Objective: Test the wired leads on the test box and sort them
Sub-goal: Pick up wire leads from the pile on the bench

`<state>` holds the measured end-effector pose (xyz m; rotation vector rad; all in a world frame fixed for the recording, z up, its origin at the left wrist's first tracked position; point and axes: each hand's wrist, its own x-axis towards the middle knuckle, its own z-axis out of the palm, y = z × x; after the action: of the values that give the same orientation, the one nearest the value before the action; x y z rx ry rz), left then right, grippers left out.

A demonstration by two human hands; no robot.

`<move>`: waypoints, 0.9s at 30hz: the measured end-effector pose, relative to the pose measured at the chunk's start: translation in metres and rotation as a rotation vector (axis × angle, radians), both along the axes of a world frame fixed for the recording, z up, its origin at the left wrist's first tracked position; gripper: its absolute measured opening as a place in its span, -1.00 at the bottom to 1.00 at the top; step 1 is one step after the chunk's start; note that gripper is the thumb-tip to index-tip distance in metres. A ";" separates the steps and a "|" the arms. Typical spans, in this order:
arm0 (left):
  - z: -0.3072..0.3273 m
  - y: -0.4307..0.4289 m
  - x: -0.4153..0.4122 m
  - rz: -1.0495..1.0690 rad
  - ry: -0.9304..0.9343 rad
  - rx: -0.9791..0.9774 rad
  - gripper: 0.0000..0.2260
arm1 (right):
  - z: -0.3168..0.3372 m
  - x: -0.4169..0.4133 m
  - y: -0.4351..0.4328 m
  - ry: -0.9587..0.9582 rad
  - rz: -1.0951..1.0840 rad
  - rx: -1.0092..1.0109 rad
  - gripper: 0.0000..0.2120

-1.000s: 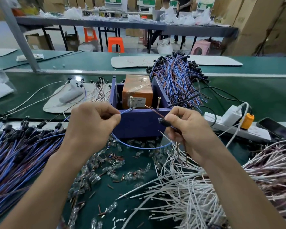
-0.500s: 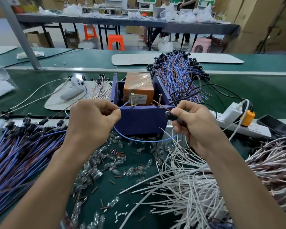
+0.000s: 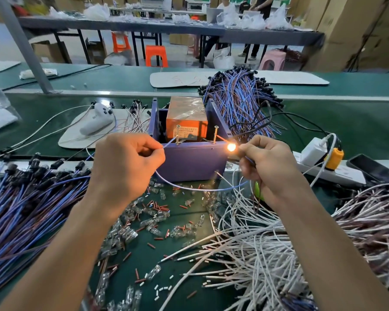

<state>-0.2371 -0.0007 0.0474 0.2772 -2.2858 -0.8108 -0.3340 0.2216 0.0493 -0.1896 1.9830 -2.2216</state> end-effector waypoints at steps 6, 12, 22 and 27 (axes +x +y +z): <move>0.004 0.010 0.004 -0.001 0.030 0.177 -0.88 | 0.009 0.008 0.007 -0.111 0.119 -0.085 -0.69; 0.006 0.022 0.008 -0.110 -0.057 0.621 -0.79 | 0.003 0.041 0.020 -0.297 0.054 -0.288 -0.76; 0.006 0.046 0.036 0.134 -0.371 0.093 -0.83 | 0.018 0.088 0.049 -0.172 0.103 -0.151 -0.74; 0.029 0.083 0.063 0.285 -0.140 -0.382 -0.69 | 0.020 0.103 0.039 -0.228 0.146 -0.187 -0.75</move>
<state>-0.1745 0.0823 0.0766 0.4800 -2.4000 -0.2097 -0.2305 0.2611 0.0694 -0.0942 1.5951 -2.2219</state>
